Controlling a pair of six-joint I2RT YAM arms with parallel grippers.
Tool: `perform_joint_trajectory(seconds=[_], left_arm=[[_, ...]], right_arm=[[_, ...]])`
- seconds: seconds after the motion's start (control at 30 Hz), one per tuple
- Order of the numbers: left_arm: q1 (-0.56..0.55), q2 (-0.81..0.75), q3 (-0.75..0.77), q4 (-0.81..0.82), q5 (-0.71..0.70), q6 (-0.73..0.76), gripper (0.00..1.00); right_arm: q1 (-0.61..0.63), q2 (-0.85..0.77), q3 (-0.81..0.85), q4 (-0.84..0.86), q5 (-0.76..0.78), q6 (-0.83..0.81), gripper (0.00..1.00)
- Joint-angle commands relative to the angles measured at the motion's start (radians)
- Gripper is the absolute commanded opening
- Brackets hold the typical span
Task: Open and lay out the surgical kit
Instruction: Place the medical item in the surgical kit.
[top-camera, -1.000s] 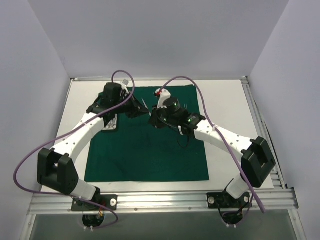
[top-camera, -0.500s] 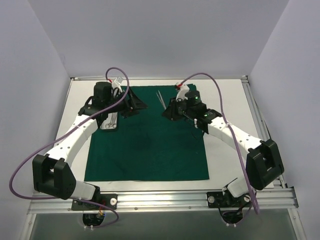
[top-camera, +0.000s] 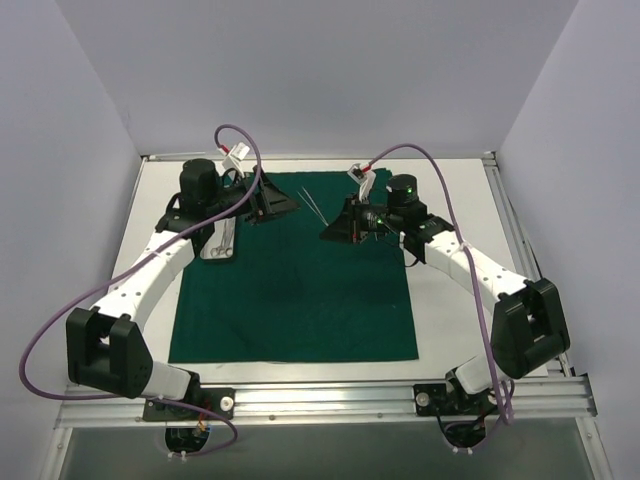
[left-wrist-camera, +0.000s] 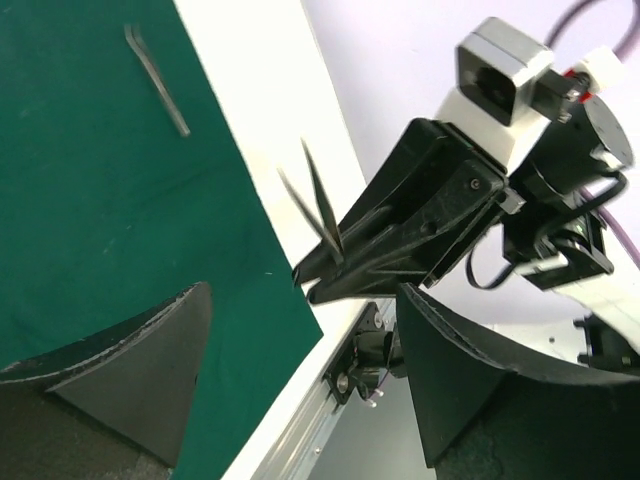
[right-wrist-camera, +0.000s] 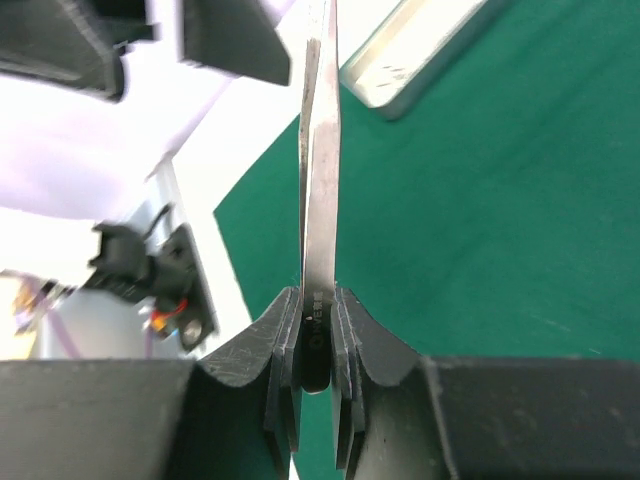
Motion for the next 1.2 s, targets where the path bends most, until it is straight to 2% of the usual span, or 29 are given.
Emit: perform_joint_trajectory(seconds=[0.0,0.37,0.53,0.63,0.67,0.73,0.77,0.8,0.83,0.93,0.97,1.03,1.17], left_arm=[[-0.002,-0.010,-0.017,0.178,0.099,0.014,0.83],[-0.031,0.023,-0.023,0.238,0.097,-0.022,0.84],[-0.050,0.053,0.001,0.244,0.093,-0.035,0.81],[-0.051,0.062,0.006,0.253,0.096,-0.057,0.68],[-0.050,0.063,0.006,0.261,0.096,-0.071,0.49],[-0.051,0.065,0.008,0.261,0.093,-0.083,0.27],[-0.051,0.065,0.008,0.252,0.090,-0.097,0.15],[-0.051,0.066,0.012,0.238,0.083,-0.100,0.03],[-0.051,0.066,0.018,0.220,0.073,-0.089,0.02],[-0.054,0.069,0.064,0.056,0.015,-0.034,0.02],[-0.054,0.069,0.075,-0.019,-0.001,-0.020,0.02],[-0.056,0.069,0.090,-0.058,-0.018,0.000,0.02],[-0.060,0.071,0.109,-0.098,-0.041,0.015,0.02]], right_arm=[[0.003,-0.034,-0.018,0.107,-0.179,0.027,0.00],[0.038,-0.022,-0.058,0.242,-0.231,0.121,0.00],[0.067,-0.011,-0.047,0.244,-0.223,0.127,0.00],[0.081,-0.011,-0.046,0.244,-0.217,0.127,0.00],[0.087,-0.011,-0.044,0.244,-0.217,0.127,0.00],[0.093,-0.014,-0.041,0.224,-0.217,0.107,0.00],[0.096,-0.020,-0.033,0.190,-0.185,0.084,0.11],[0.100,-0.023,-0.003,0.075,-0.155,0.047,0.18],[0.103,-0.026,0.013,0.026,-0.118,-0.017,0.30],[0.138,-0.039,0.095,-0.179,0.086,-0.112,0.43],[0.153,-0.040,0.118,-0.227,0.208,-0.167,0.46],[0.210,-0.039,0.175,-0.328,0.304,-0.211,0.48],[0.248,-0.026,0.215,-0.358,0.396,-0.246,0.50]])
